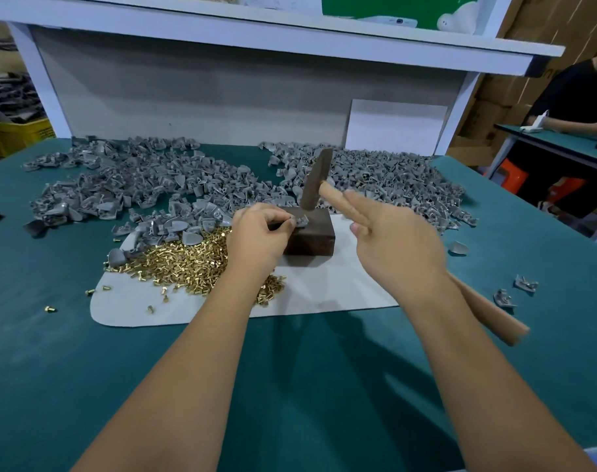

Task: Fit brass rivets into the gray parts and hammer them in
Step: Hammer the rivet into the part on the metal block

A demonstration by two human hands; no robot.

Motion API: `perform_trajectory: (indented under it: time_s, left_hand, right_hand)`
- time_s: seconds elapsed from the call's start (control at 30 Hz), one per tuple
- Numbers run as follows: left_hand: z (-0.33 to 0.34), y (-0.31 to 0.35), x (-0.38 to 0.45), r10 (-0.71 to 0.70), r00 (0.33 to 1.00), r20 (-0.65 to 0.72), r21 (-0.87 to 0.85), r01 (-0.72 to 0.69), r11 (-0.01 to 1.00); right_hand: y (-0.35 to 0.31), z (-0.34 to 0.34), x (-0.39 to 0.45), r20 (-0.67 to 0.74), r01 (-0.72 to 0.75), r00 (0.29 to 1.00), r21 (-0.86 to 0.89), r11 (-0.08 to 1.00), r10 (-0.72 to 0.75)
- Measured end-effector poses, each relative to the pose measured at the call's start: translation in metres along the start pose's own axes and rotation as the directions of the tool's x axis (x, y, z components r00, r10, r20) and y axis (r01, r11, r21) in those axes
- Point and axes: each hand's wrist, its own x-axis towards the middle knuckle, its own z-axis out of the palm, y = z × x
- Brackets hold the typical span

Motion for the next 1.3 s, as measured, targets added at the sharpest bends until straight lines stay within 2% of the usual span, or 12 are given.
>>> perform_trajectory:
  time_s: [0.1, 0.27, 0.43, 0.53, 0.6, 0.77, 0.8, 0.93, 1.0, 1.17, 1.23, 1.3]
  left_hand:
    - [0.001, -0.002, 0.002, 0.005, 1.0, -0.004, 0.013, -0.005, 1.0]
    - [0.001, -0.001, 0.001, 0.008, 1.0, -0.015, -0.034, -0.009, 0.999]
    - [0.003, -0.006, 0.002, 0.06, 0.998, -0.029, 0.024, -0.06, 0.998]
    - [0.003, -0.005, 0.002, 0.011, 1.0, -0.026, -0.04, -0.012, 0.999]
    - [0.004, -0.004, 0.002, 0.011, 1.0, -0.023, -0.043, -0.012, 0.999]
    - [0.003, -0.006, 0.001, 0.057, 0.998, -0.029, 0.016, -0.057, 0.998]
    - [0.002, -0.006, 0.001, 0.054, 0.998, -0.028, 0.012, -0.054, 0.998]
    - [0.002, -0.003, 0.002, 0.01, 1.0, -0.007, 0.014, -0.01, 1.0]
    - [0.001, -0.003, 0.002, 0.001, 1.0, 0.001, 0.024, -0.001, 1.0]
    - [0.001, -0.004, 0.001, 0.004, 1.0, -0.005, 0.01, -0.004, 1.0]
    - [0.001, -0.004, 0.002, 0.004, 1.0, -0.004, 0.01, -0.004, 1.0]
    - [0.001, -0.004, 0.002, 0.015, 1.0, -0.003, -0.004, -0.015, 1.0]
  right_hand:
    - [0.0, 0.0, -0.004, -0.132, -0.011, 0.991, 0.07, 0.997, 0.02]
    - [-0.006, 0.001, -0.002, 0.038, 0.037, 0.999, -0.061, 0.997, -0.035]
    - [-0.01, -0.007, -0.002, -0.197, 0.029, 0.98, 0.004, 1.0, -0.028]
    - [-0.013, 0.003, -0.01, -0.003, 0.057, 0.998, -0.079, 0.995, -0.058]
    - [-0.014, 0.003, -0.008, 0.019, 0.044, 0.999, -0.08, 0.996, -0.042]
    - [-0.01, -0.004, -0.008, -0.246, -0.02, 0.969, 0.034, 0.999, 0.028]
    - [-0.01, -0.002, -0.011, -0.23, -0.012, 0.973, 0.03, 0.999, 0.019]
    - [-0.006, 0.005, -0.013, 0.062, -0.009, 0.998, -0.07, 0.997, 0.013]
    - [-0.003, 0.001, -0.008, 0.037, -0.023, 0.999, -0.073, 0.997, 0.025]
    - [-0.003, -0.008, -0.007, -0.215, -0.032, 0.976, -0.003, 0.999, 0.03]
    - [-0.005, -0.006, -0.01, -0.178, -0.007, 0.984, -0.041, 0.999, 0.0]
    - [-0.006, 0.002, -0.013, -0.049, 0.044, 0.998, -0.132, 0.99, -0.05]
